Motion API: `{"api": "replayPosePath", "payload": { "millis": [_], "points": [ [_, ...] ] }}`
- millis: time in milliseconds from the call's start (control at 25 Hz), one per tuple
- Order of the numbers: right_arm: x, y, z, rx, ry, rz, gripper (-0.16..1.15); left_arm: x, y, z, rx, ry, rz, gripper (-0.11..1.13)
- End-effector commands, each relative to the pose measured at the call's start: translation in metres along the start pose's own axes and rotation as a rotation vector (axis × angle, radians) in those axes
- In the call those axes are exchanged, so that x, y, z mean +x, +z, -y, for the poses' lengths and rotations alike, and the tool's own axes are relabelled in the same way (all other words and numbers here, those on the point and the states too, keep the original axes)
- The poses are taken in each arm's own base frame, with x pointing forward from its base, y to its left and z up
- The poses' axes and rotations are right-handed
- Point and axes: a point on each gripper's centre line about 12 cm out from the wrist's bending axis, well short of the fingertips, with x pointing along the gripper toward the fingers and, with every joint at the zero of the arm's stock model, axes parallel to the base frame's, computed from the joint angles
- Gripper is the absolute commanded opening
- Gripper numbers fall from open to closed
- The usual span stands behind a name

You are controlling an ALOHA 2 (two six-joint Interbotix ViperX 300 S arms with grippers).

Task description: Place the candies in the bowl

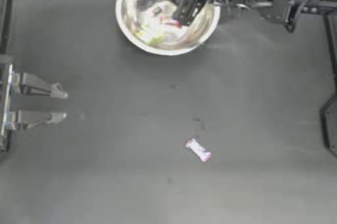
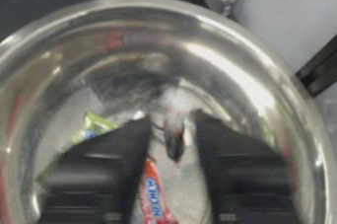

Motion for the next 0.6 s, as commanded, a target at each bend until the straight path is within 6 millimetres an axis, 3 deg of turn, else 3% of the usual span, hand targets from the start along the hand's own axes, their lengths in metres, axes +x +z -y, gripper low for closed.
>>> {"api": "replayPosePath", "payload": {
  "millis": [40, 120, 280, 600],
  "points": [
    [-0.007, 0.017, 0.002, -0.007, -0.001, 0.052, 1.04, 0.004, 0.000, -0.001, -0.001, 0.006, -0.009, 0.80],
    [-0.009, 0.020, 0.001, -0.003, 0.004, 0.068, 0.95, 0.004, -0.001, -0.001, -0.001, 0.008, -0.011, 0.80],
    [-0.024, 0.031, -0.006, 0.007, 0.013, 0.093, 0.98, 0.004, -0.002, -0.002, -0.002, 0.009, -0.014, 0.80],
    [-0.092, 0.051, -0.036, -0.017, 0.041, 0.113, 0.99, 0.004, -0.002, -0.002, 0.000, 0.009, -0.014, 0.80]
  ]
}}
